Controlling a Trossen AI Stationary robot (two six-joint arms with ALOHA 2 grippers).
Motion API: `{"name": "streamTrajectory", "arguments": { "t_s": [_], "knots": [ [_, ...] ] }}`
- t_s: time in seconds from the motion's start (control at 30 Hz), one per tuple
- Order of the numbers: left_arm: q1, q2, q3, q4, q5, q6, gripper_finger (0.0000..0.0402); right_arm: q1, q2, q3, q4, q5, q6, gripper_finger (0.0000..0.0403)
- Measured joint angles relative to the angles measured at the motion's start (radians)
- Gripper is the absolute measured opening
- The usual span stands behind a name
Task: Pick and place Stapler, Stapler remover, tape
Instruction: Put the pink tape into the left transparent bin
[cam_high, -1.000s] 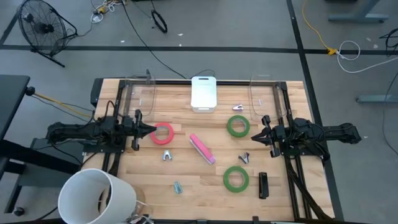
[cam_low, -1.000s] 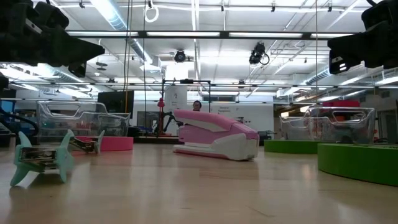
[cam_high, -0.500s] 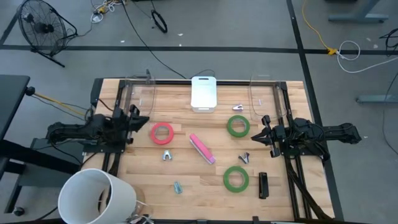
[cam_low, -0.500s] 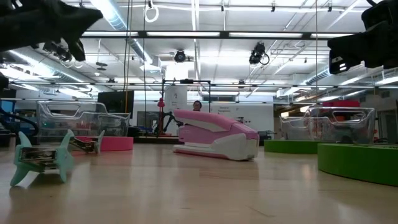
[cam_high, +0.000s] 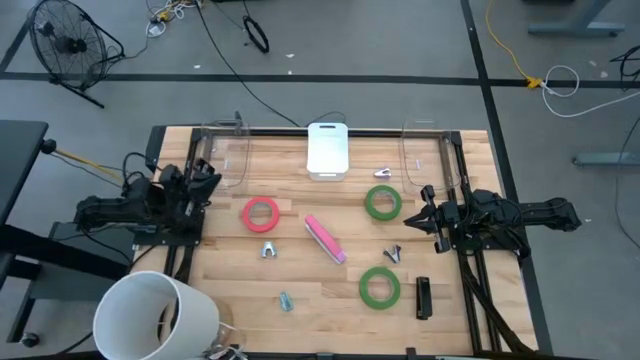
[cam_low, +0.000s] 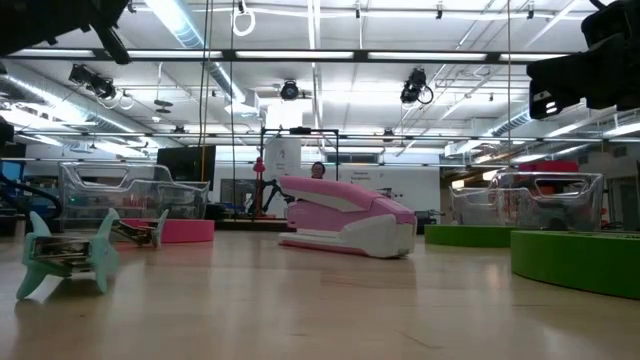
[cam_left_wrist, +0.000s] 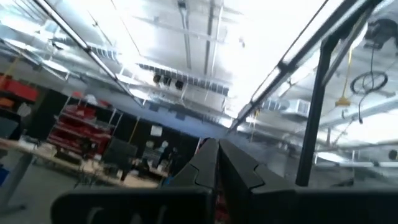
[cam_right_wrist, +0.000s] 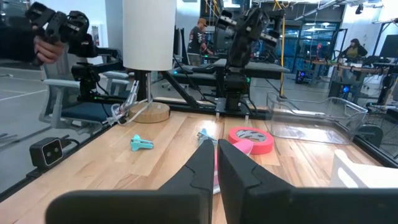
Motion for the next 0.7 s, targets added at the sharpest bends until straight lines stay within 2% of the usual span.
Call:
{"name": "streamTrajectory", "arguments": {
  "t_s": [0.3,0.7],
  "knots": [
    [0.0,0.056,0.123,-0.09,-0.047,0.035,0.0018,0.0,0.0,0.0,0.0,0.0,0.0,0.0022],
    [0.0,0.331,0.339,-0.108,-0.043,0.064,0.0018,0.0,0.0,0.0,0.0,0.0,0.0,0.0022]
  ]
}}
